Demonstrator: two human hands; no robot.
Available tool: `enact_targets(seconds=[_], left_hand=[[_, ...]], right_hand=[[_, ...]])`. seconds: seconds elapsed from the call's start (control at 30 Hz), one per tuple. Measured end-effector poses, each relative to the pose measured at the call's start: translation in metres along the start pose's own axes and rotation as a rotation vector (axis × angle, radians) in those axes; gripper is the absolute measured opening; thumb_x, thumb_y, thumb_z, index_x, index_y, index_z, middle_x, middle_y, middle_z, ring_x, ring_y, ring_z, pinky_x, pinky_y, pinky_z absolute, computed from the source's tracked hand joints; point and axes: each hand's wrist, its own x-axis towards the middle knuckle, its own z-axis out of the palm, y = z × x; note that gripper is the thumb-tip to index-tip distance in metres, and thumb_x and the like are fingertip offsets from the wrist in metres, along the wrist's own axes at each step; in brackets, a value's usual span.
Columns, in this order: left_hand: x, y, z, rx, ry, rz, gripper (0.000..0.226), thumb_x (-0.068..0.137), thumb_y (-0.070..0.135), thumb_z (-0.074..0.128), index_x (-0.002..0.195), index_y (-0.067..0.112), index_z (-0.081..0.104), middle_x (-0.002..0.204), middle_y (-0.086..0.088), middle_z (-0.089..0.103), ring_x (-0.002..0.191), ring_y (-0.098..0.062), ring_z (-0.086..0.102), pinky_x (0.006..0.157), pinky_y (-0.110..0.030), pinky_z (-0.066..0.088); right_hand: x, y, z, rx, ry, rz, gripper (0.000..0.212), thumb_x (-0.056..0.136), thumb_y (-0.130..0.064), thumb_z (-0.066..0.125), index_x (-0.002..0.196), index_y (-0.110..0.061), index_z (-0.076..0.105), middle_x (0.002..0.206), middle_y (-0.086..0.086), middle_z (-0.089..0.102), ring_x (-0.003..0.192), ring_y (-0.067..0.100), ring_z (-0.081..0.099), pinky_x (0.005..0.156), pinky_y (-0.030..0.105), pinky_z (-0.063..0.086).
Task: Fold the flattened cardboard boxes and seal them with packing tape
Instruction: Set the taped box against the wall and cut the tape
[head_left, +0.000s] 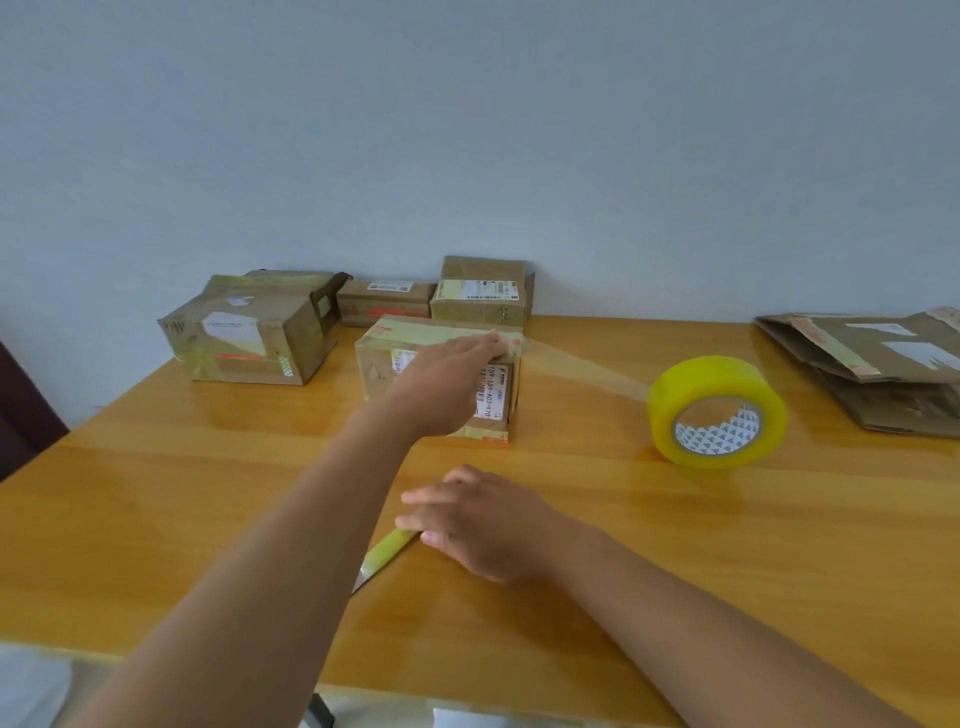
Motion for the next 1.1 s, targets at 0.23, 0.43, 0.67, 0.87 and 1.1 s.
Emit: enact_targets(seconds=[0.23, 0.43, 0.67, 0.87, 1.1], left_hand=[[-0.002, -0.010, 0.014, -0.010, 0.082, -0.022, 0.044, 0.106, 0.040, 0.034, 0.151, 0.041, 0.030, 0.161, 0.017, 0.023, 0.150, -0.012, 0.014, 0.121, -0.040, 0.006], [0.002, -0.006, 0.019, 0.000, 0.180, -0.041, 0.044, 0.101, 0.053, 0.039, 0.144, 0.041, 0.040, 0.151, 0.015, 0.042, 0.142, -0.015, 0.031, 0.114, -0.039, 0.014], [0.009, 0.001, 0.036, 0.016, 0.314, -0.078, 0.048, 0.096, 0.061, 0.041, 0.139, 0.039, 0.050, 0.145, 0.012, 0.047, 0.136, -0.020, 0.034, 0.109, -0.037, 0.012], [0.013, 0.011, 0.057, 0.012, 0.493, -0.076, 0.042, 0.096, 0.048, 0.055, 0.128, 0.023, 0.060, 0.133, 0.000, 0.058, 0.139, -0.027, 0.037, 0.114, -0.044, 0.021], [0.015, 0.014, 0.065, 0.050, 0.588, -0.087, 0.040, 0.094, 0.043, 0.049, 0.124, 0.021, 0.063, 0.125, -0.001, 0.061, 0.120, -0.024, 0.050, 0.106, -0.041, 0.026]], right_hand=[[-0.017, 0.016, -0.009, 0.061, -0.024, 0.190, 0.028, 0.103, -0.034, 0.048, 0.118, -0.016, 0.063, 0.133, -0.005, 0.056, 0.123, 0.017, 0.041, 0.102, 0.036, 0.039], [-0.058, 0.042, -0.028, 0.093, -0.103, 0.352, 0.023, 0.099, -0.023, 0.054, 0.122, -0.023, 0.049, 0.121, -0.007, 0.052, 0.113, 0.015, 0.046, 0.090, 0.033, 0.041], [-0.111, 0.078, -0.051, 0.121, -0.074, 0.450, 0.012, 0.100, -0.026, 0.054, 0.093, -0.033, 0.046, 0.085, -0.014, 0.050, 0.079, 0.009, 0.049, 0.069, 0.030, 0.039], [-0.127, 0.080, -0.067, 0.601, 0.478, 0.366, 0.062, 0.095, -0.007, 0.061, 0.125, -0.060, 0.048, 0.099, -0.012, 0.067, 0.069, 0.013, 0.067, 0.069, 0.027, 0.056], [-0.093, 0.087, -0.074, 0.528, 0.757, 0.252, 0.039, 0.089, -0.029, 0.045, 0.124, -0.034, 0.060, 0.115, -0.009, 0.072, 0.096, -0.005, 0.064, 0.081, 0.016, 0.048]])
